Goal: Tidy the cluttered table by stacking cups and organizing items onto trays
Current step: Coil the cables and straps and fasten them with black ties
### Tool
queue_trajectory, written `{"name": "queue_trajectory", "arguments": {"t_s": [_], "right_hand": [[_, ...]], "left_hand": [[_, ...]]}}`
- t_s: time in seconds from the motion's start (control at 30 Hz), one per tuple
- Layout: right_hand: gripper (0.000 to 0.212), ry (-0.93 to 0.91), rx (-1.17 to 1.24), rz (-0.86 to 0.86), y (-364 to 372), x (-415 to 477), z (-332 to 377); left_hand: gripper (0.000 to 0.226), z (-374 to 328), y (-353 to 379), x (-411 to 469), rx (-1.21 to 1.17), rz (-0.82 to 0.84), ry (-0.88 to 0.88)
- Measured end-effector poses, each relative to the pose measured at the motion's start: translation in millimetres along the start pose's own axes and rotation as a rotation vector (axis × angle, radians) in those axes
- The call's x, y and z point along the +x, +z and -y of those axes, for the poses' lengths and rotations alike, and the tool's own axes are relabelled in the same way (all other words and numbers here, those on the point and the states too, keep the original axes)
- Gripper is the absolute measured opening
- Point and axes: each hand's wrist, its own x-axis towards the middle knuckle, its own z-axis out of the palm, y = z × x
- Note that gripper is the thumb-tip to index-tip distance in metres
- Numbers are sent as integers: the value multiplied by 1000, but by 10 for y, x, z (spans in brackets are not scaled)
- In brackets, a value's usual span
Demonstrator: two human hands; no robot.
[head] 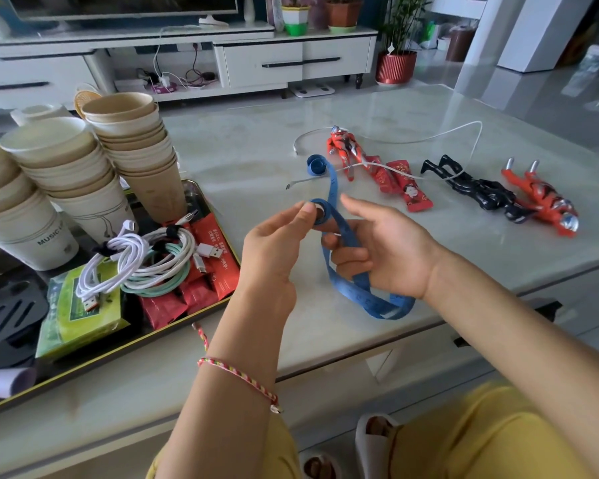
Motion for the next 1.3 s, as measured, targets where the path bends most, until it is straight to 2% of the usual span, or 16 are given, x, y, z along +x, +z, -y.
{"name": "queue_trajectory", "arguments": {"t_s": [0.13,0.23,0.47,0.57,0.67,0.73,0.83,0.9,0.97,1.1,1.17,1.23,1.3], "right_hand": [[38,55,65,82,2,21,-45],[39,5,65,155,30,24,-62],[25,-147,-40,61,-7,-41,4],[20,-329,-300,-166,11,-41,-18],[12,-646,-807,-441,11,-17,-80],[22,-756,-1074,-482,-6,-13,-124],[33,-821,-1309,-470,-6,-42,-160],[33,-826,-1371,-457,-2,-47,-163],[32,-746,-1359,-418,-11,-61,-153],[26,-534,-1229,-138,-38,-126,-123],[26,-516,-1189,-34,4,-168,-88],[29,-510,-1160,-5,14,-193,-33],[32,-472,-1097,-10,6,-214,-16]], "left_hand": [[9,-8,14,-28,8,92,-4],[13,-27,16,-38,10,209,-6],[24,-19,25,-15,-29,307,12],[25,-25,32,11,-42,197,-99],[30,-34,18,9,-39,140,-194],[31,-25,7,11,42,137,-165],[21,-5,-4,17,101,86,-124],[19,-14,-33,32,124,79,-121],[18,-20,-92,56,205,100,-139],[16,-56,-228,93,339,241,-194],[27,-80,-280,86,328,302,-176],[44,-95,-290,93,319,313,-147],[46,-86,-276,78,330,298,-124]]}}
